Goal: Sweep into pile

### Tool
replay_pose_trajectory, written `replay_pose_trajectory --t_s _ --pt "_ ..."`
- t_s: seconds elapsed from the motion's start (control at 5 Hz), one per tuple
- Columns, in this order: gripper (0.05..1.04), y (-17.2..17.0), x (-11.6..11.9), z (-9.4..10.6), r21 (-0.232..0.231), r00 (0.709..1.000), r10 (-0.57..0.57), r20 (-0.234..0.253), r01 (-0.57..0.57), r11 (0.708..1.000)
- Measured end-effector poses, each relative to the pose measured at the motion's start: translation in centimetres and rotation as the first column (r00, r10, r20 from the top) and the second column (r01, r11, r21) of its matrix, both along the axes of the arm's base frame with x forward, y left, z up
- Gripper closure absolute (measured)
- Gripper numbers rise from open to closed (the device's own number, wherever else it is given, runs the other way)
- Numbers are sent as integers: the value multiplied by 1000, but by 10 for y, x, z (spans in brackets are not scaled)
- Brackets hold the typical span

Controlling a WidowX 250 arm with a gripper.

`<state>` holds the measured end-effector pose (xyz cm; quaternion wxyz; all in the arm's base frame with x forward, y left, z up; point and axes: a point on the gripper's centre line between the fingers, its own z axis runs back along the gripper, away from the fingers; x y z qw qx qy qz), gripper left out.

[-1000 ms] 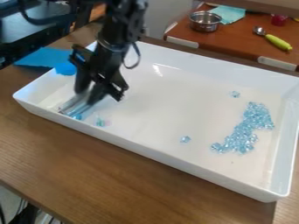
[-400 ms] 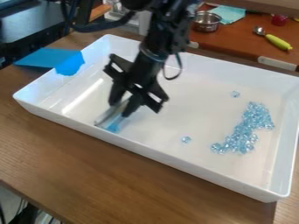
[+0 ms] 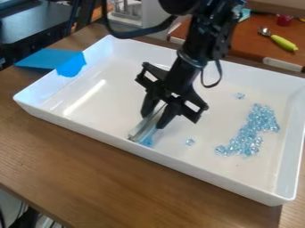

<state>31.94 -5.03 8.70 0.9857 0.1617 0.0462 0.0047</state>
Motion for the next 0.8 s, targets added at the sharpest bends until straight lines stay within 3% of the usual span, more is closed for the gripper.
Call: replay_pose_trajectory --t_s 0.4,0.8 --pt "745 -43 12 0 -40 999 34 -14 -35 999" --pt "745 -85 9 2 -99 999 26 -45 -30 995"
